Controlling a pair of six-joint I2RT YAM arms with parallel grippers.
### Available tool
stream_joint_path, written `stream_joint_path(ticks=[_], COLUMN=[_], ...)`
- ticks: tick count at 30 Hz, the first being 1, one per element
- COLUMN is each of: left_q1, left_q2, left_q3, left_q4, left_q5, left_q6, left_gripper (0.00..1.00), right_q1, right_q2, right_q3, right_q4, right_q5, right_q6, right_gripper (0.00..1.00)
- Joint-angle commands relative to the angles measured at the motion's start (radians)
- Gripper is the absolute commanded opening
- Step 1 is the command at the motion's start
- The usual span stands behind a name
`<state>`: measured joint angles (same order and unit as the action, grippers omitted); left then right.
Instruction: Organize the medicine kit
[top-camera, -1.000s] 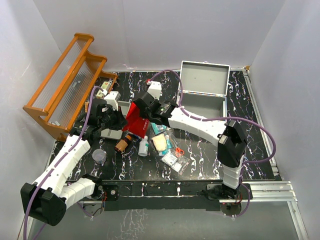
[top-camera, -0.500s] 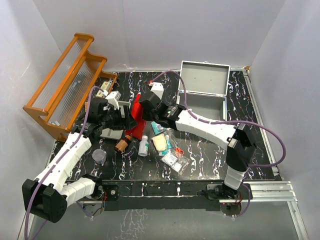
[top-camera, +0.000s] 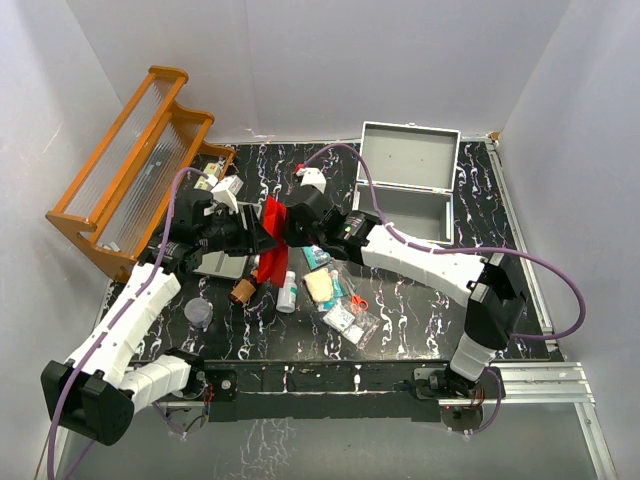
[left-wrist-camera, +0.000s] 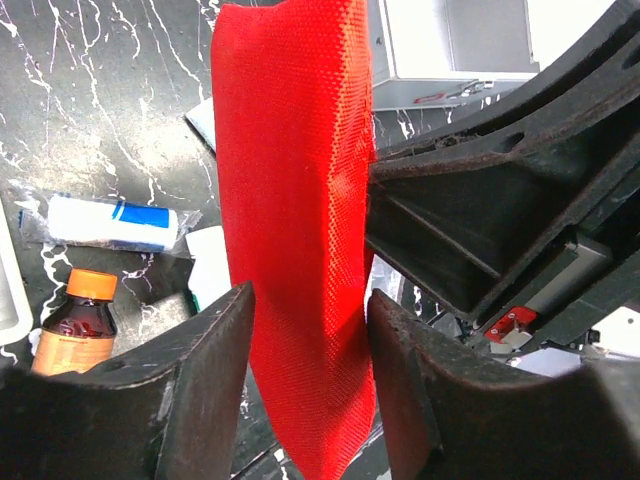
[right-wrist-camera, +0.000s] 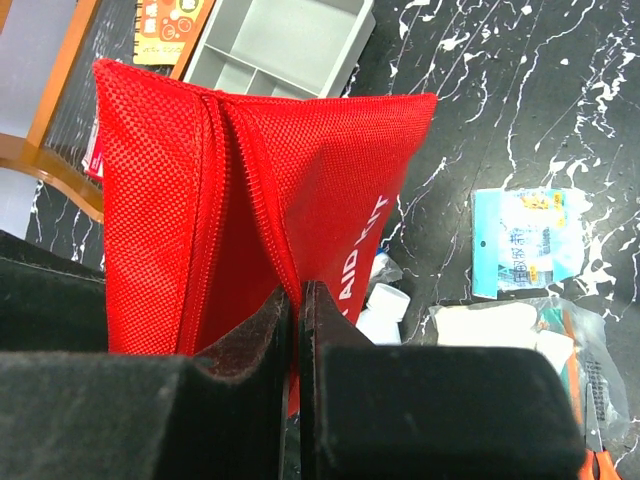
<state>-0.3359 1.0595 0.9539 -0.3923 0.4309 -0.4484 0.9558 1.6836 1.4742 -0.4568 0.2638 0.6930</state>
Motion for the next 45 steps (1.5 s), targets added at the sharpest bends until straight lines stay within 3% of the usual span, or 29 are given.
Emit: stream_joint_path(ticks=[1,10,12,16,19,28,34,40,45], left_q1=[0.0,-0.001,0.0,0.0,-0.001,-0.002,0.0,0.0,-0.002], left_q2=[0.01,0.023,0.027,0.043,0.064,0.121,0.124,0.133,0.137], left_q3=[0.04,0.046,0.065,0.103,0.128,0.19,0.213,0.21,0.223], left_q4=[-0.025,-0.074,-0.099,-0.15,-0.188,-0.277,-0.3,-0.33,-0.352], left_q5=[0.001,-0.033,-0.059,-0.126,-0.181,-0.292,-0.261,-0.296,-0.334], left_q6=[-0.002,0.02,0.037,0.052,0.055,0.062,0.069,0.092,0.095], left_gripper=[0.41,0.0,0.0,0.0,0.0,0.0,0.0,0.0,0.0], right_q1=[0.003,0.003,0.003,0.003,0.004,0.003,0.003,0.003,0.003], right_q2=[-0.041,-0.008,-0.001,-0.007,-0.015,-0.03,-0.053,-0.099,-0.168], right_q3=[-0.008,0.005,0.011,0.015,0.018,0.007,-0.024,-0.04,-0.129], right_q4=[0.068,0.051,0.019,-0.04,-0.082,-0.124,-0.011,0.153,0.196], right_q5=[-0.013,0.029,0.066,0.119,0.135,0.143,0.003,-0.202,-0.244], right_q6=[-0.013,0.027,0.044,0.072,0.085,0.104,0.038,0.002,0.022], right_gripper=[0.0,0.0,0.02,0.22,0.31,0.34,0.38,0.57,0.59])
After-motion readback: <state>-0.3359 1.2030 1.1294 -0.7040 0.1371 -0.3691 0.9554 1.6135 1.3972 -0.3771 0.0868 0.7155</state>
